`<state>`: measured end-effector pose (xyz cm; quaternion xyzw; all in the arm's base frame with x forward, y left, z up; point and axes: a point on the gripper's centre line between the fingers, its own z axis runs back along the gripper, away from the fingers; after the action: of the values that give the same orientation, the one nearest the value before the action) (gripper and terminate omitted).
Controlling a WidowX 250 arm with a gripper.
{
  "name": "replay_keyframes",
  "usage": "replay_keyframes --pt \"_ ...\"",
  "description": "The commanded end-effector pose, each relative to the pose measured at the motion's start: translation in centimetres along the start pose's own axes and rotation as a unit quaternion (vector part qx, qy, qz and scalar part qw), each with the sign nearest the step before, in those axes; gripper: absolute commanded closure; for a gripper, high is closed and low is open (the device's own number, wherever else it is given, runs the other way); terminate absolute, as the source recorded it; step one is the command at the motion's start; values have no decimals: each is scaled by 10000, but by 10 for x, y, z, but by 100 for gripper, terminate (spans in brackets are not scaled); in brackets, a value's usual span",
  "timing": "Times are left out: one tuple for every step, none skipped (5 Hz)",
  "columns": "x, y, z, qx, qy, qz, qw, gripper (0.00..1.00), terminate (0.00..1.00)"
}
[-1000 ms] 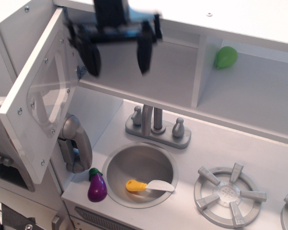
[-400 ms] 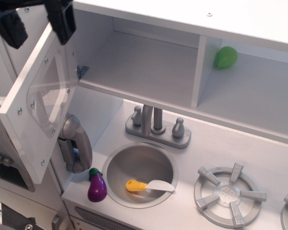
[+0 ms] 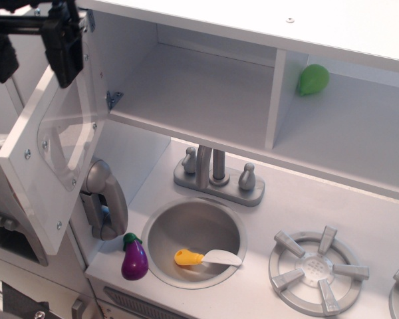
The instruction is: Close microwave
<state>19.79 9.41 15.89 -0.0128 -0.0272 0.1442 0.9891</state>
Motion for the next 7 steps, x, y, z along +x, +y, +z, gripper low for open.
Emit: replay_keyframes --pt "9 10 -13 640 -208 50 9977 0 0" --pt "11 5 -22 423 -288 47 9987 0 0" --pt "14 -6 -28 140 -233 95 9996 0 0" --pt "17 -24 -32 -341 -132 163 9992 0 0" --pt "25 -45 -24 -541 -121 305 9980 0 0" --pt "27 -70 -12 -714 -230 566 9956 0 0" --pt "28 -89 12 -1013 -143 638 9927 0 0"
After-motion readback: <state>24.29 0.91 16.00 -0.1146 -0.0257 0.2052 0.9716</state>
